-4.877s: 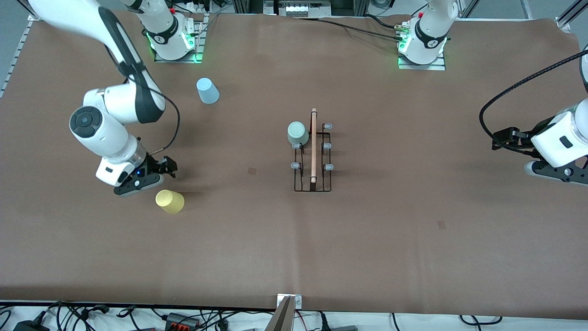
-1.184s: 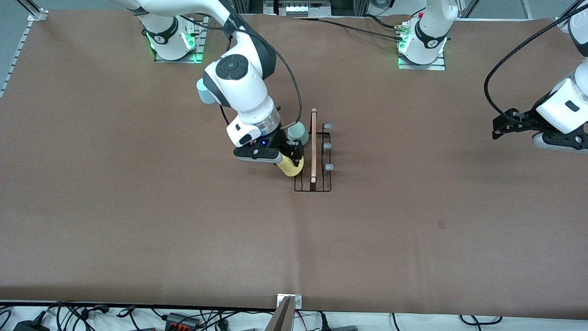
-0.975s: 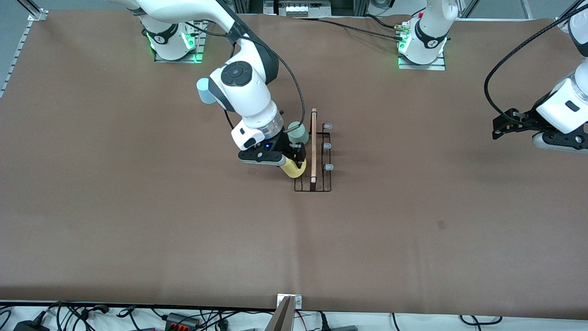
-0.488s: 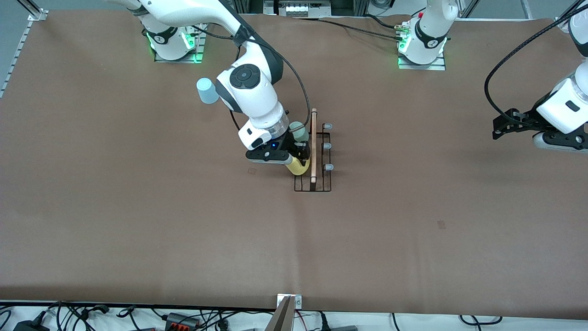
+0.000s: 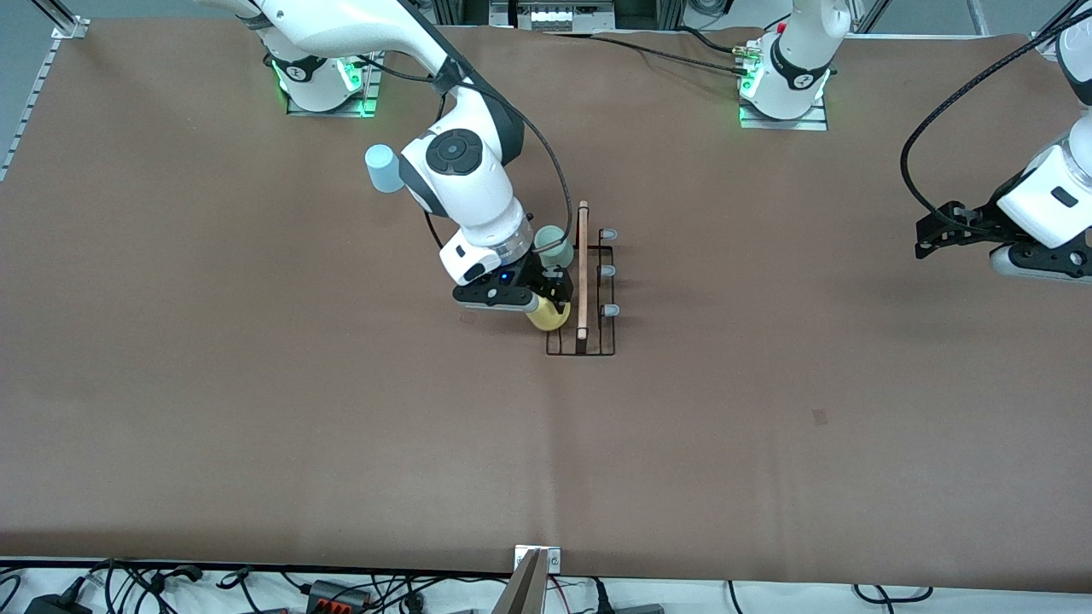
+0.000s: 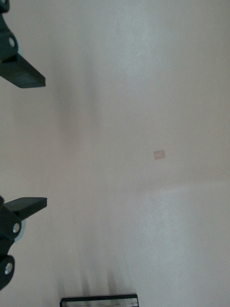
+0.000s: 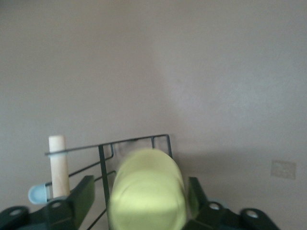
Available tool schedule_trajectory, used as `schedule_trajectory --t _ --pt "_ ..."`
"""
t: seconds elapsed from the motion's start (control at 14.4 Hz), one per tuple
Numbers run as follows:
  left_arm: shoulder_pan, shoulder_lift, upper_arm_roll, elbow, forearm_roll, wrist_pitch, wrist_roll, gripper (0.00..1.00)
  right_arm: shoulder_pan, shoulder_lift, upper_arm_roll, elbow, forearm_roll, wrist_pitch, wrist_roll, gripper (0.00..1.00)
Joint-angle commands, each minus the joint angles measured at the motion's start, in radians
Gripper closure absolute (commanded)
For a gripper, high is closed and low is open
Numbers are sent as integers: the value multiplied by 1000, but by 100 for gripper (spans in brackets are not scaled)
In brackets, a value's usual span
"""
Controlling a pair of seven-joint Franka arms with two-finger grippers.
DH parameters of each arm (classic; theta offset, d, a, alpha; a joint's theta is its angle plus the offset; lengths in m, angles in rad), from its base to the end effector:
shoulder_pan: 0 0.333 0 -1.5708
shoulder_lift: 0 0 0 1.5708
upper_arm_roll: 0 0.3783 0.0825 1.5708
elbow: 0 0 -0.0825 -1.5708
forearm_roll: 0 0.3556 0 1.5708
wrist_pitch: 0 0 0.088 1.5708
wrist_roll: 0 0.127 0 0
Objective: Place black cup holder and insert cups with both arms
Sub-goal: 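Open the right gripper and withdraw it from the yellow cup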
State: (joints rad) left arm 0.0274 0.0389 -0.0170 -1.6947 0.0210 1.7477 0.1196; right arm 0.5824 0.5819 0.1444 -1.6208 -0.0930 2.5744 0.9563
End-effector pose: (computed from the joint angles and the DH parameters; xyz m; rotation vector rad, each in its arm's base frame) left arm 0.5511 0.0082 0.6059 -3.1157 0.1758 -0.0199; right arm 0.5666 0.4766 0.3773 -2.8178 0.2816 -0.3513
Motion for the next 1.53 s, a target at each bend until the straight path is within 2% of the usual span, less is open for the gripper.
schedule_trajectory --t 0.0,0.21,0.56,0.84,0.98,1.11,1.25,1.46 --pt "-3 -13 6 3 -15 -11 -5 0 -16 -75 -20 9 -10 -63 -11 0" --pt "-3 -13 6 3 -15 -11 -5 0 -122 -219 -17 -10 1 -309 -124 0" --pt "-4 -13 6 3 -15 -13 -5 0 -356 -401 -12 -31 2 -575 -339 0" --pt "-3 -13 6 3 -15 -13 -5 0 -565 -488 -17 -21 125 -738 -525 0" --pt "-3 -13 6 3 -15 -13 -5 0 -643 -526 -20 -4 124 -807 -643 0" --pt "-3 -13 6 3 -15 -13 -5 0 -696 -528 -26 79 110 -913 -737 0" --pt "-3 -13 6 3 -15 -13 -5 0 -701 -521 -78 151 73 -991 -860 0" --pt "-3 -13 6 3 -15 -13 -5 0 -704 -510 -80 147 67 -996 -912 0"
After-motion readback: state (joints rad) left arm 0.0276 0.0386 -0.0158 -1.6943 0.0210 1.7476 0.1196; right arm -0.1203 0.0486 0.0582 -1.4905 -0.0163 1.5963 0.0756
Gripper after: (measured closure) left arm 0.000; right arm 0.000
